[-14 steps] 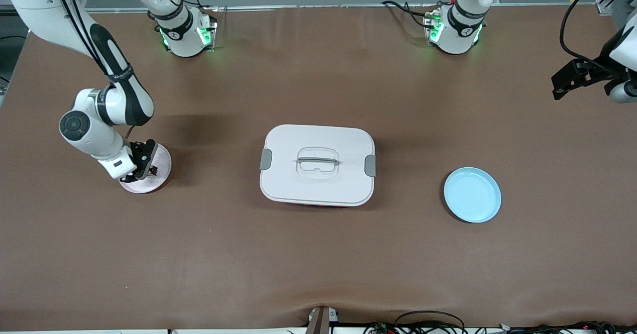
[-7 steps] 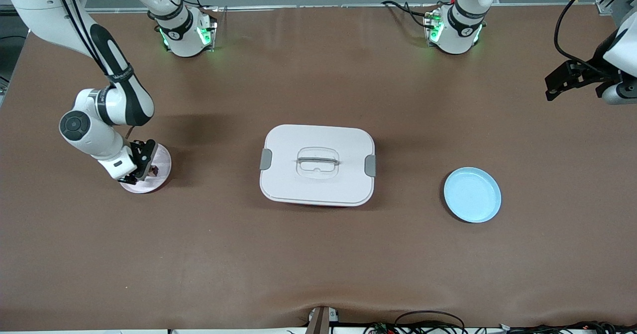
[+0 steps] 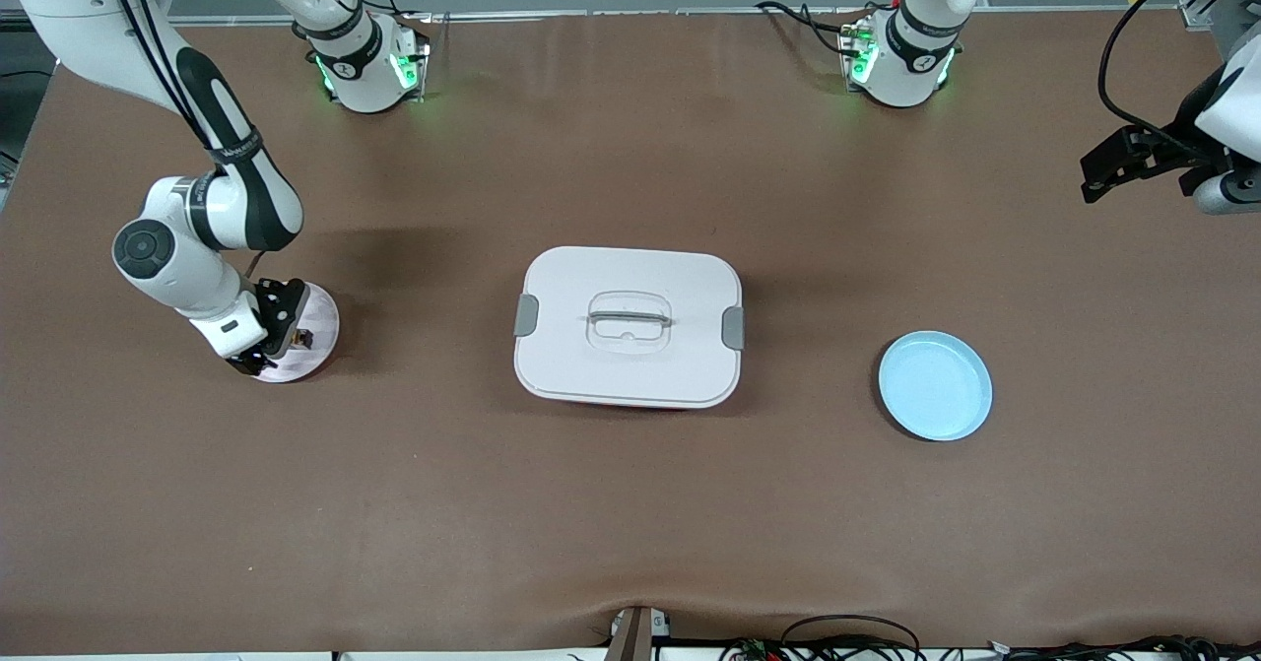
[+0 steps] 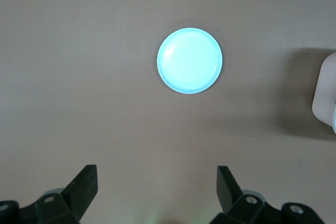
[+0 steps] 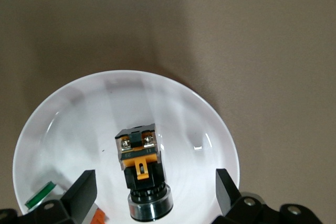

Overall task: Transfer orange switch to right arm and place
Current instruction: 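Lower the switch onto the white plate while the left arm retracts, then open the right gripper and lift it off the switch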

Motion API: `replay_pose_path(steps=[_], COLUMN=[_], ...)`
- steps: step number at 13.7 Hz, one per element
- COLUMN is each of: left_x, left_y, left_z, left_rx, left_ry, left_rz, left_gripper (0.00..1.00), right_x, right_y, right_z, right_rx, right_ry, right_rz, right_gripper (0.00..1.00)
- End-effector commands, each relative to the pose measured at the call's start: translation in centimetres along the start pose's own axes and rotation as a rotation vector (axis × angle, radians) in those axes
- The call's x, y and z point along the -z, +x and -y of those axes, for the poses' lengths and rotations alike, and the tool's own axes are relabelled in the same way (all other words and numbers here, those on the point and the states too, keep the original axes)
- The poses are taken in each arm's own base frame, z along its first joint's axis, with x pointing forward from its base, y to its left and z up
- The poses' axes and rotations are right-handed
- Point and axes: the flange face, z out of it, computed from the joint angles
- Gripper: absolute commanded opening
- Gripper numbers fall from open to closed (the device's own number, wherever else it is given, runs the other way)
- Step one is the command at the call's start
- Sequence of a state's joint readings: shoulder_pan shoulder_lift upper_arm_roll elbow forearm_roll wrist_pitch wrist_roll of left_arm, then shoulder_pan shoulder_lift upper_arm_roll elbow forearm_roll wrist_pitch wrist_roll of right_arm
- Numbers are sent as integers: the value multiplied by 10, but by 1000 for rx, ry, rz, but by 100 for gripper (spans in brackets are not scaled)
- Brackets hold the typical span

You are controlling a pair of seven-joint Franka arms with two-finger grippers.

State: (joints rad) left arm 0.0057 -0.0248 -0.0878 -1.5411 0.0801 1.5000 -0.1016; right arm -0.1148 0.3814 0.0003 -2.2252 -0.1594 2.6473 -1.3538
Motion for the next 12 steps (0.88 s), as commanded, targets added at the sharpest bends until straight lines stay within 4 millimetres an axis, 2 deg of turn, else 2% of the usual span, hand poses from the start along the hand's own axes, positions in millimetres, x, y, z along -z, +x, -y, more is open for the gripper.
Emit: replay_pose_path(steps=[1, 4, 9, 12], left_x=[2, 3, 3, 4], left_y=[1, 1, 0, -1], left_z=[1, 1, 1, 2], left_rx=[-16, -16, -18, -16], left_ry=[-20, -21, -20, -20], left_rz=[-22, -26, -23, -25], left_gripper=[100, 100, 100, 100], right_x=[24, 54, 112, 139], right_y=[-2, 0, 31, 33], right_z=[-6, -6, 6, 15], right_rx=[-1, -85, -314, -464], right_ry=[-36, -1, 79, 108], right_rz=[4, 21, 76, 95], right_gripper=[100, 100, 100, 100])
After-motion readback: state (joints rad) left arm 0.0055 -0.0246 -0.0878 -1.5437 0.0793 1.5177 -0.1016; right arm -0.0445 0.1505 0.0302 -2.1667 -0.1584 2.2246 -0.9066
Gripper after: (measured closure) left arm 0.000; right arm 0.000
